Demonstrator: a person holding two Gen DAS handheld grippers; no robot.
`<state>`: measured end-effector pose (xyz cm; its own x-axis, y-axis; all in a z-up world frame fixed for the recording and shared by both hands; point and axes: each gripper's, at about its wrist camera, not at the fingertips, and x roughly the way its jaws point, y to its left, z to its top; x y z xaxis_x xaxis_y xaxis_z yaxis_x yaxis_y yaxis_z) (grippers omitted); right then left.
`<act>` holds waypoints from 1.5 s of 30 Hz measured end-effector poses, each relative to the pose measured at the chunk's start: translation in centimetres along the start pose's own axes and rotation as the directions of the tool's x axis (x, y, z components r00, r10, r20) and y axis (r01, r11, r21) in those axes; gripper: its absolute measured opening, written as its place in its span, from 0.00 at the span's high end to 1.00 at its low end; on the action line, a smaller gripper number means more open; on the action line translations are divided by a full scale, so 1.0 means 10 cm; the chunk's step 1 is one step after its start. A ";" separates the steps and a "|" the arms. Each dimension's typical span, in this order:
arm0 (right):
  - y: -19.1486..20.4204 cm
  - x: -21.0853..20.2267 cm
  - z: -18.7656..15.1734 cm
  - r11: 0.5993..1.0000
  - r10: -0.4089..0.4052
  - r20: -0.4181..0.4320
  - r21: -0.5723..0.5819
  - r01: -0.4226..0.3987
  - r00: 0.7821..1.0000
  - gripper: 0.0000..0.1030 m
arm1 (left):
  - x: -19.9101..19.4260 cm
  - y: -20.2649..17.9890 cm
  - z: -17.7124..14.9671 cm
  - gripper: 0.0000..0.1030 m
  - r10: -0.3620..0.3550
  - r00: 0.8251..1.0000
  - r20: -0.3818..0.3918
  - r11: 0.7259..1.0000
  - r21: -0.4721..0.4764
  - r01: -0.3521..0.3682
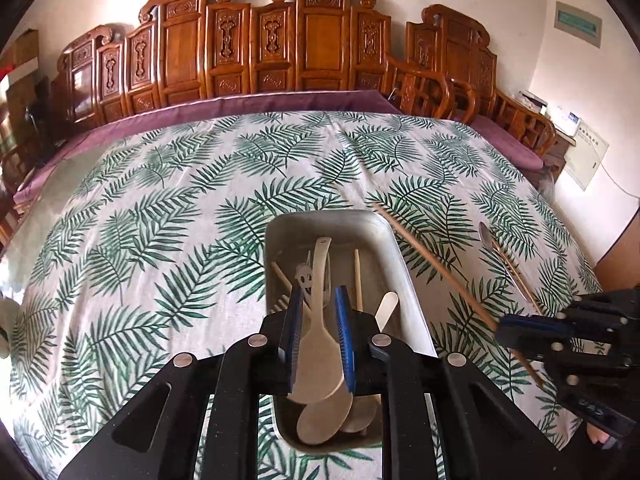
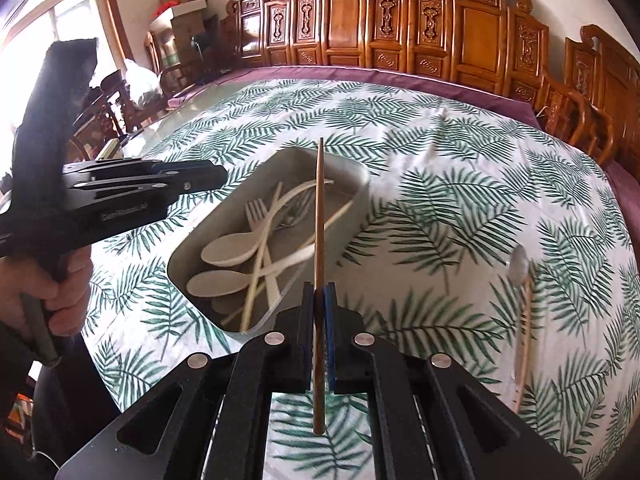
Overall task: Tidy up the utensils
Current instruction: 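Lower the cream spoon into the grey tray and open the left gripper, then lower the wooden chopstick into the tray and open the right gripper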
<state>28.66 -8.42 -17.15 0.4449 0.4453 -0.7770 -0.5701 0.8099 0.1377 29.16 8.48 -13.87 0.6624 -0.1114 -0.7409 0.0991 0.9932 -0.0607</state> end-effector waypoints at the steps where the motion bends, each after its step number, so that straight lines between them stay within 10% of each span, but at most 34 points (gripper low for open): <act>1: 0.02 0.02 0.01 1.000 0.001 -0.001 0.001 -0.001 1.000 0.94 | -0.04 0.02 0.00 0.85 -0.001 1.000 0.006 1.000 0.002 0.001; 45: 0.41 0.39 0.25 0.996 0.020 0.005 0.091 -0.020 1.000 0.93 | -0.42 0.33 -0.29 0.74 0.020 0.999 0.046 1.000 -0.006 -0.020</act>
<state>29.79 -2.41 -18.11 0.4371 0.4629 -0.7712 -0.5135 0.8324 0.2085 24.54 12.29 -12.86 0.6973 -0.0931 -0.7107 0.0815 0.9954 -0.0504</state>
